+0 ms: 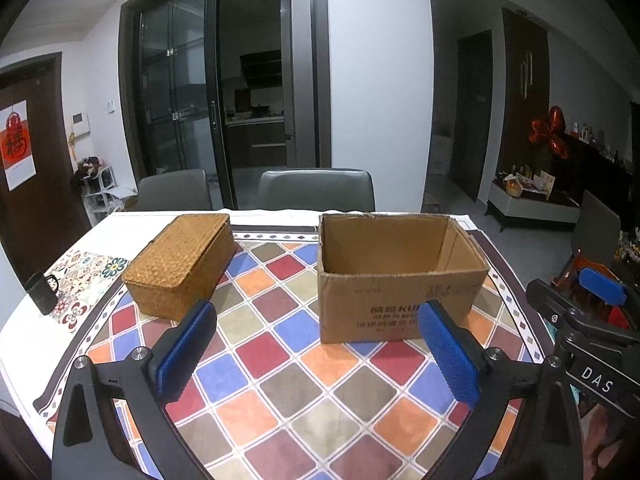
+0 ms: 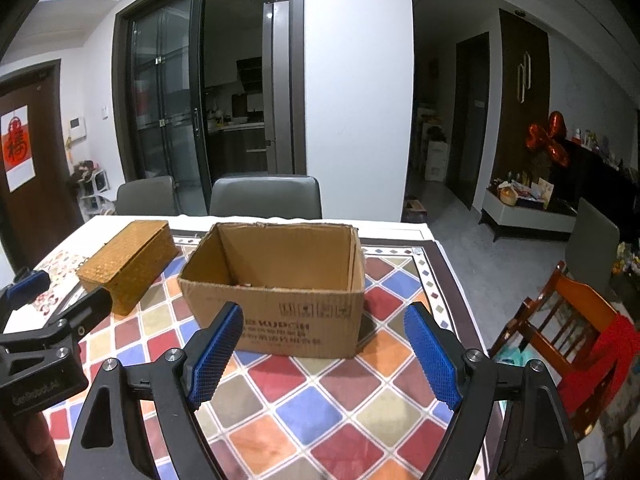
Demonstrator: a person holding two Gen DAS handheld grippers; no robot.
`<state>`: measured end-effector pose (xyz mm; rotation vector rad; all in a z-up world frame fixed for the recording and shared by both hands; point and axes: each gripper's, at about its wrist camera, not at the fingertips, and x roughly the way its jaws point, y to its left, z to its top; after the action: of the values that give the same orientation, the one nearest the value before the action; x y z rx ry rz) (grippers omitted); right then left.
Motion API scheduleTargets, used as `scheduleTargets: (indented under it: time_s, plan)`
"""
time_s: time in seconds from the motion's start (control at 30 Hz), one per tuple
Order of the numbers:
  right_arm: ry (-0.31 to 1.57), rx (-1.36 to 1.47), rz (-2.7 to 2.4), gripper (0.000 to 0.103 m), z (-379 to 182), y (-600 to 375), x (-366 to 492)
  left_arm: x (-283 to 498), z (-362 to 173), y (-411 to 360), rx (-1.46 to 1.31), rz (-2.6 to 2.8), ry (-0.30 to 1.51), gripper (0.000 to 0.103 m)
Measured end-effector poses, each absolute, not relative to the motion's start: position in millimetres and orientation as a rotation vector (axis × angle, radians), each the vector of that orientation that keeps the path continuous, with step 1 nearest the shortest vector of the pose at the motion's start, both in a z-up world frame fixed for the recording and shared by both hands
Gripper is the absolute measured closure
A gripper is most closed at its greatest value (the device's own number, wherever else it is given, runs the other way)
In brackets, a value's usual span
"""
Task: Organize snacks
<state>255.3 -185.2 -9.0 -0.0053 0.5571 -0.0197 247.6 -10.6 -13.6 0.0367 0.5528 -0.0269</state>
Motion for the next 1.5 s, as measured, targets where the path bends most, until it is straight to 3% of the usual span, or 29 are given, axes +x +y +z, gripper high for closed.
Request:
scheduleTargets:
  time_s: [1.5]
  plan:
    - [0.576,0.000,-0.030,0.020,-40,-177,77,73,-45,8,0.020,-0.002,0.599,0.000]
